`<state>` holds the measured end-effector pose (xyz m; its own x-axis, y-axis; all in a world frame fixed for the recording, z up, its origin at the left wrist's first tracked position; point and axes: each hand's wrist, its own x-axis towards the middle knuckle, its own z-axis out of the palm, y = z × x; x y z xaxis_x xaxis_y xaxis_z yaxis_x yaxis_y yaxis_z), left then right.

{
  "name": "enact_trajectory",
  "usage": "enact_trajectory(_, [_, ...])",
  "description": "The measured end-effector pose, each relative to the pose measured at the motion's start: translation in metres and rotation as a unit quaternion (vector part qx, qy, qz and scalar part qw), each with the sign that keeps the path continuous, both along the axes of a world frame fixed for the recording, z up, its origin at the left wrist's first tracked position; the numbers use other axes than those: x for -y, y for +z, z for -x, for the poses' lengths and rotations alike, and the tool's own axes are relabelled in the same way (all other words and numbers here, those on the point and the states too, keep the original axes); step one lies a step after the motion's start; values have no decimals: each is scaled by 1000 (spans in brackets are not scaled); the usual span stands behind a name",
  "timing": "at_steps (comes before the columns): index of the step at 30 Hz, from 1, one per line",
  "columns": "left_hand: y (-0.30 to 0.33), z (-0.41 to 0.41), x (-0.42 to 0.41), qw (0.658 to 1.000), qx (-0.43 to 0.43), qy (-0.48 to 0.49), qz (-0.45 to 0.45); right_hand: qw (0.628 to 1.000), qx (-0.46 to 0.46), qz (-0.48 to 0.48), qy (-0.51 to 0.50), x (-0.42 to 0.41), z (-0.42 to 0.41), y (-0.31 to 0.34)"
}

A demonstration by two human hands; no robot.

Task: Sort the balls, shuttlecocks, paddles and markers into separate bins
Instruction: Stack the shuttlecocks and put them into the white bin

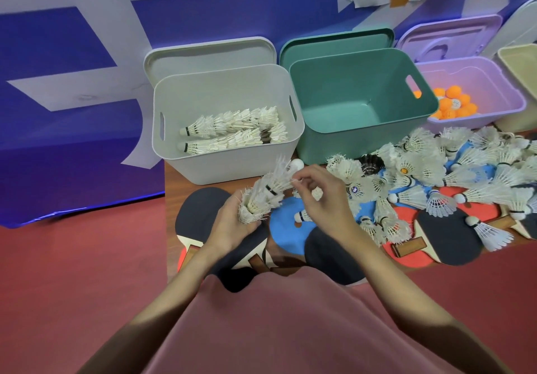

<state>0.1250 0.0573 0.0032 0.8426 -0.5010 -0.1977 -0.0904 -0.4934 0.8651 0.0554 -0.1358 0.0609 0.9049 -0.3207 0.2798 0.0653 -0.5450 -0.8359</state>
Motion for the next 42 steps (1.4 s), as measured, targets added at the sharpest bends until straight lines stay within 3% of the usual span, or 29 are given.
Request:
enact_trajectory(4, [0, 0, 2, 999, 16, -28, 5, 994, -83, 7, 64, -10, -2, -8])
enact_trajectory(7, [2, 0, 1, 1000, 11, -11, 12, 994, -81, -17, 77, -7, -1, -7])
enact_trajectory(12, [2, 2, -3, 999, -21, 29, 41, 998, -19, -15, -55, 15, 10, -7])
enact_trajectory(14, [2, 2, -3, 998, -29, 37, 48, 989, -109, 18, -101, 30, 13, -23])
enact_trajectory(17, [4, 3, -1, 998, -30, 34, 53, 938, -320, 59, -116, 44, 20, -59])
enact_trajectory(21, [8, 4, 4, 998, -34, 23, 55, 911, -399, 54, -87, 42, 27, -87])
enact_trajectory(28, [10, 0, 0, 999, -16, 6, 41, 923, -368, 77, -81, 38, 21, -94])
enact_trajectory(32, [6, -2, -9, 1000, -7, 7, 20, 983, -131, 40, -119, 32, 15, -47])
enact_trajectory(35, [4, -2, -12, 1000, -7, 7, 12, 993, 1, 39, -111, 29, 11, -14])
enact_trajectory(38, [2, -3, -10, 1000, -6, -1, 9, 998, 2, 38, -57, 27, 5, -8])
enact_trajectory(42, [5, -1, -3, 999, 4, -37, 12, 995, -76, 24, 66, 15, 0, -23])
